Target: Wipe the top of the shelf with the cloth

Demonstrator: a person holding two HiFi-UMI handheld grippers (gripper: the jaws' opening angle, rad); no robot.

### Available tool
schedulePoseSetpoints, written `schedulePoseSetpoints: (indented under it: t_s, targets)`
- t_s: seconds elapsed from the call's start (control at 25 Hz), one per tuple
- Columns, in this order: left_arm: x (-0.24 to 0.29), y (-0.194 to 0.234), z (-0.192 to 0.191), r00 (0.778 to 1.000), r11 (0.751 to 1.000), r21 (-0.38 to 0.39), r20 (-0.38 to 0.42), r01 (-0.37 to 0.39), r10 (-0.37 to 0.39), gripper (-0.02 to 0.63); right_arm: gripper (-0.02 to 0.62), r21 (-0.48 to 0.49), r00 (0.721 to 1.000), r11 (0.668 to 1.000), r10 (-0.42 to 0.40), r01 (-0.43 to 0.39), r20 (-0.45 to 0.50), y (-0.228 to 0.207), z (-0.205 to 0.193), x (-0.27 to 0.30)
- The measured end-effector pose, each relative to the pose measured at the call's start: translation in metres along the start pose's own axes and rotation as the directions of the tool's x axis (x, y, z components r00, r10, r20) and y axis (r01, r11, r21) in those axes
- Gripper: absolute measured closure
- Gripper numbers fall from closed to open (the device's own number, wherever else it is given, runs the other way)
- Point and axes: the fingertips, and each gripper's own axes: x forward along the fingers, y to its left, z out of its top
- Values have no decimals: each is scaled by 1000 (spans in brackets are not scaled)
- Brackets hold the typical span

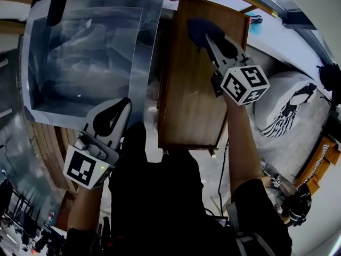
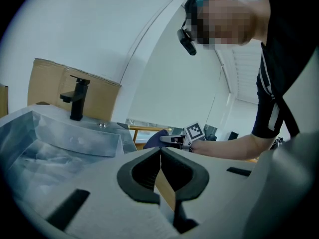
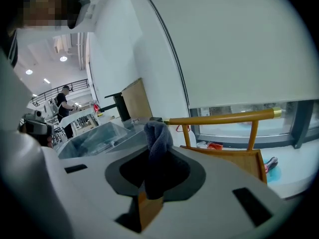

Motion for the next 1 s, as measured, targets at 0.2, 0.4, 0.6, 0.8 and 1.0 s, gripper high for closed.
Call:
schedulePoseSetpoints:
  t_s: [0.2,0.4,0.6,0.8,1.0]
  targets:
    - [0,7,-11,1000,1000,-7,-14,2,-2,583,534,-26,1000,999,-24,24,2,-16,-2,22]
    - [-5,10,-20,999,1000,-16,-37,4,-4,583,534,-55,999,998,-38,38,-5,-26,-6,42]
    - [-4,13,-25,999,1000,-22,-44,9,-10,583,534,-93,997,994,-67,63,-34,-32,-23,58]
    - [0,13,-27,998,999,-29,-50,22,-23,583,534,-116,990,991,-76,63,-117,-30,-55,69]
    - [3,13,-26,998,999,-32,-53,33,-34,583,534,-107,983,993,-74,56,-169,-25,-80,72]
